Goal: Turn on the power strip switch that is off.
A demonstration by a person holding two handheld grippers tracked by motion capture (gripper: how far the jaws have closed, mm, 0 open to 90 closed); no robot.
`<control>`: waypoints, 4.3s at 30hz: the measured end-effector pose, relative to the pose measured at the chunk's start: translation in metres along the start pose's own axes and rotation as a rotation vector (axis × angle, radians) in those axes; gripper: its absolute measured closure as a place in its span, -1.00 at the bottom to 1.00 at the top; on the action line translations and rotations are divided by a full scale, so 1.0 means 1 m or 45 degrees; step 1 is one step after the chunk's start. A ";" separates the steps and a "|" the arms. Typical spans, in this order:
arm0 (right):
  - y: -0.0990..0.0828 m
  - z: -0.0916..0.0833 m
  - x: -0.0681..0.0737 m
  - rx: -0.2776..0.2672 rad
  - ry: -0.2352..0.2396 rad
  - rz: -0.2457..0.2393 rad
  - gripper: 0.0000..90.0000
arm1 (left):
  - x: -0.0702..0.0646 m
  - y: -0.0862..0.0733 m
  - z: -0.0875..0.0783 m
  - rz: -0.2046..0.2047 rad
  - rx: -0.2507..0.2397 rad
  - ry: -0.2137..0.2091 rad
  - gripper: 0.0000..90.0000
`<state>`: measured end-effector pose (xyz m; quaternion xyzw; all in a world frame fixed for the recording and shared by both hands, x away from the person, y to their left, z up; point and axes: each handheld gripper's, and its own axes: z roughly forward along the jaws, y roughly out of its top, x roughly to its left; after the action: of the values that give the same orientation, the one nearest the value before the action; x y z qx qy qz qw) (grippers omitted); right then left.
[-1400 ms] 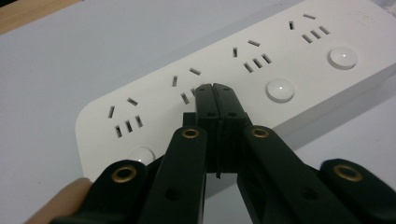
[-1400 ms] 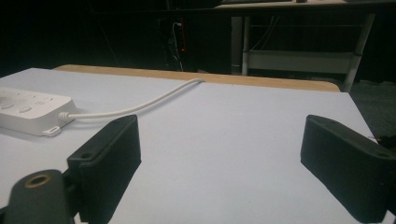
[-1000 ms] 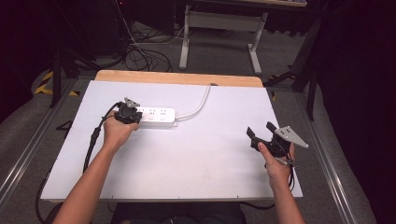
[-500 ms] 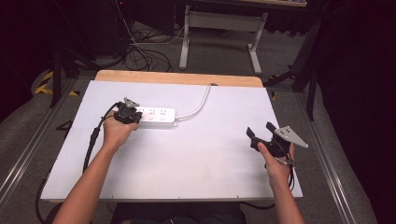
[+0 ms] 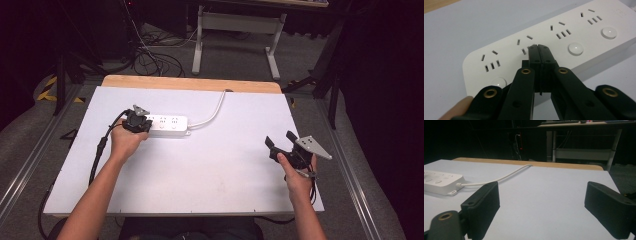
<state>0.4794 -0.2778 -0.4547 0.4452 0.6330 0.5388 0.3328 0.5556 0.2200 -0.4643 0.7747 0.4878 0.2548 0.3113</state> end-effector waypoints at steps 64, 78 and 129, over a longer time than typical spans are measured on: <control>-0.001 0.004 0.001 0.023 0.001 0.003 -0.69 | -0.007 -0.008 -0.069 -0.107 -0.512 0.062 0.66; 0.002 0.002 0.002 0.007 0.007 -0.001 -0.70 | -0.020 -0.045 -0.137 -0.190 -0.687 0.069 0.28; 0.001 0.002 0.003 -0.001 0.024 -0.009 -0.79 | 0.001 -0.074 -0.133 -0.296 -0.711 0.354 -0.88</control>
<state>0.4806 -0.2738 -0.4541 0.4379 0.6375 0.5420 0.3289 0.4185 0.2768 -0.4284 0.5565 0.5219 0.4448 0.4691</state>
